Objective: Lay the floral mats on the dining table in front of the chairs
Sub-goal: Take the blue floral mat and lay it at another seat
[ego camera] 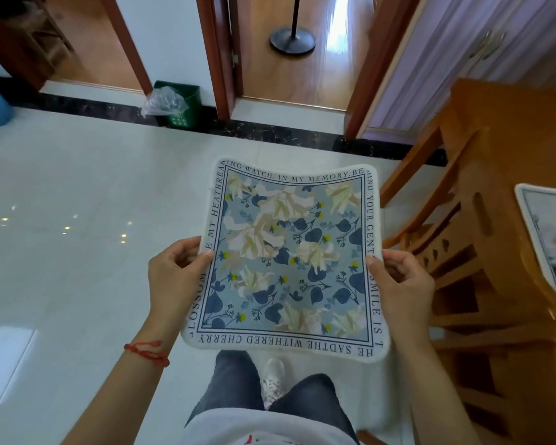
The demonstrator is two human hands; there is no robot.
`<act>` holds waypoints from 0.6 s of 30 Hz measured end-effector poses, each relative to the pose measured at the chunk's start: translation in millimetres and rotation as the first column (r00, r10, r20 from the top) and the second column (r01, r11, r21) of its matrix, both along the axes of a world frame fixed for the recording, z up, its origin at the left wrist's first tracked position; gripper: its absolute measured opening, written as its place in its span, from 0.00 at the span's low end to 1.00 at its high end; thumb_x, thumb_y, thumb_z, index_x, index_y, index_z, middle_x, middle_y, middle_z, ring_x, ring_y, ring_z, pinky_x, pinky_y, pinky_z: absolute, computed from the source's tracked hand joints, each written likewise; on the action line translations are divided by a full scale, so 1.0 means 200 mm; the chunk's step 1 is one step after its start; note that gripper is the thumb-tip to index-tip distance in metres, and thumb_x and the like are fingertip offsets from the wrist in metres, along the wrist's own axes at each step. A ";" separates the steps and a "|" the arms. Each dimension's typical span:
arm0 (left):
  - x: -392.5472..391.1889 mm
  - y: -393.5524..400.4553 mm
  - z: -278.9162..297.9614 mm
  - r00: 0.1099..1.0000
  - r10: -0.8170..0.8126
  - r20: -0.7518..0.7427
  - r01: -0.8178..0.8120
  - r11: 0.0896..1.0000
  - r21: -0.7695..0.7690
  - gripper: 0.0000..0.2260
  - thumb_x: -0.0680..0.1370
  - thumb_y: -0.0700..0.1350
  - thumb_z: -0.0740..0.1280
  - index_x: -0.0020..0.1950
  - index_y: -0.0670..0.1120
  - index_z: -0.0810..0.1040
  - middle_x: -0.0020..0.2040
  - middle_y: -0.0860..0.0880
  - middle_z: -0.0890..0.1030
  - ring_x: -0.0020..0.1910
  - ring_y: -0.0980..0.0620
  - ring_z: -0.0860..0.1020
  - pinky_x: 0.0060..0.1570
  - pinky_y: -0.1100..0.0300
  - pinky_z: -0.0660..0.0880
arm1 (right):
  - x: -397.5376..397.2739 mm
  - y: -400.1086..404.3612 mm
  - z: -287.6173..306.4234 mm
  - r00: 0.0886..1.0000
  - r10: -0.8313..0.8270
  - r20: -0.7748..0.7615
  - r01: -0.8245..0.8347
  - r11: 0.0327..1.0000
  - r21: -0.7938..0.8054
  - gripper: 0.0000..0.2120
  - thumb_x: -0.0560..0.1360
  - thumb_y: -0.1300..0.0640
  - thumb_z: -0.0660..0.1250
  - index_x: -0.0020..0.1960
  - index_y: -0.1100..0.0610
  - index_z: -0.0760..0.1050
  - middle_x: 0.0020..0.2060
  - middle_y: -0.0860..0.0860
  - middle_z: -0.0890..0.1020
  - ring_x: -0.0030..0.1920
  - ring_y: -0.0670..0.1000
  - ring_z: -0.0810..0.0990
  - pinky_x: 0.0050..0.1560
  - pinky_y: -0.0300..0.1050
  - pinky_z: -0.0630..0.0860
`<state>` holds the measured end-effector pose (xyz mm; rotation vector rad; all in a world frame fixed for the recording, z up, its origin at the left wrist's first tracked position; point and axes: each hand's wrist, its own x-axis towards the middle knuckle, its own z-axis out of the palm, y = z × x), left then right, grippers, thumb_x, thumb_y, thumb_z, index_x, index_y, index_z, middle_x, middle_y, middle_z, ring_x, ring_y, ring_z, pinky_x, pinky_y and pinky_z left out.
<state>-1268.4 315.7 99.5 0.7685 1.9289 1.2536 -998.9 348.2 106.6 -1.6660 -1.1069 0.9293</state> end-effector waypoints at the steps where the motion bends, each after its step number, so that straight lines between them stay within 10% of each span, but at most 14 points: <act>1: -0.01 0.07 0.00 1.000 -0.005 -0.005 0.005 1.000 0.001 0.08 0.73 0.38 0.69 0.51 0.44 0.80 0.42 0.50 0.82 0.36 0.53 0.81 0.32 0.68 0.78 | 0.00 0.06 0.00 1.000 -0.006 -0.001 0.006 1.000 -0.001 0.08 0.71 0.60 0.70 0.40 0.48 0.75 0.37 0.47 0.82 0.37 0.46 0.82 0.37 0.40 0.80; 18: -0.24 1.51 -0.01 0.984 -0.177 -0.007 0.177 0.984 -0.006 0.07 0.73 0.39 0.69 0.50 0.46 0.80 0.39 0.50 0.83 0.32 0.56 0.81 0.31 0.64 0.79 | -0.25 1.31 -0.04 0.988 -0.154 0.016 0.155 0.988 -0.020 0.07 0.71 0.60 0.71 0.40 0.49 0.75 0.36 0.51 0.82 0.36 0.51 0.82 0.36 0.46 0.80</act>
